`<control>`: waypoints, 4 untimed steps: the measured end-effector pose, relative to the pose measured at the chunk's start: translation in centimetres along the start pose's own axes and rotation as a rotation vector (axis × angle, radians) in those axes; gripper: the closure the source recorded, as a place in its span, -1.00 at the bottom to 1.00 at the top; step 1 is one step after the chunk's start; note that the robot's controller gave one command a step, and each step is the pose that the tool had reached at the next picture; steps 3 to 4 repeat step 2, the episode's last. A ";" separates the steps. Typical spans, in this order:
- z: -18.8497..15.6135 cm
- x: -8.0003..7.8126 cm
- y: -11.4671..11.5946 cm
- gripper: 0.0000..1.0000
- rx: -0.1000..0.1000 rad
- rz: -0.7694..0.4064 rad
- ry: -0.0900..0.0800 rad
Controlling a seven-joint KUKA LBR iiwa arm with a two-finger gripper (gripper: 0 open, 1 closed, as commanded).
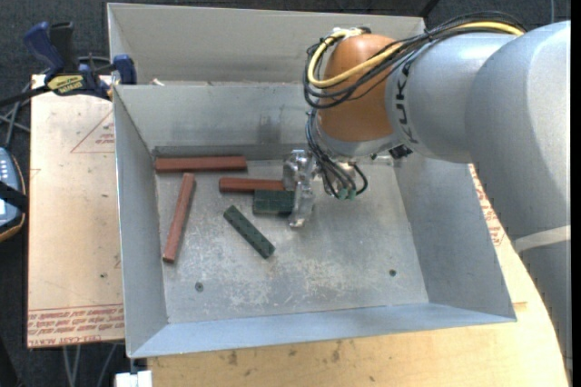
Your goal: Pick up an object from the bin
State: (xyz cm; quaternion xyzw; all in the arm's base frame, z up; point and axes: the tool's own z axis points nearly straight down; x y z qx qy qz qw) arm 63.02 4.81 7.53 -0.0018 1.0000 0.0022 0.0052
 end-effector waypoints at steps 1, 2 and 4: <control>0.0 0.0 0.0 1.00 0.000 0.000 0.000; -16.1 1.7 0.1 1.00 0.003 0.055 0.001; -16.1 1.7 0.1 1.00 0.003 0.055 0.001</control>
Offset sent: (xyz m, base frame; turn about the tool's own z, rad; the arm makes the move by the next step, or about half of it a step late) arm -0.0203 -0.0003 0.1574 0.0577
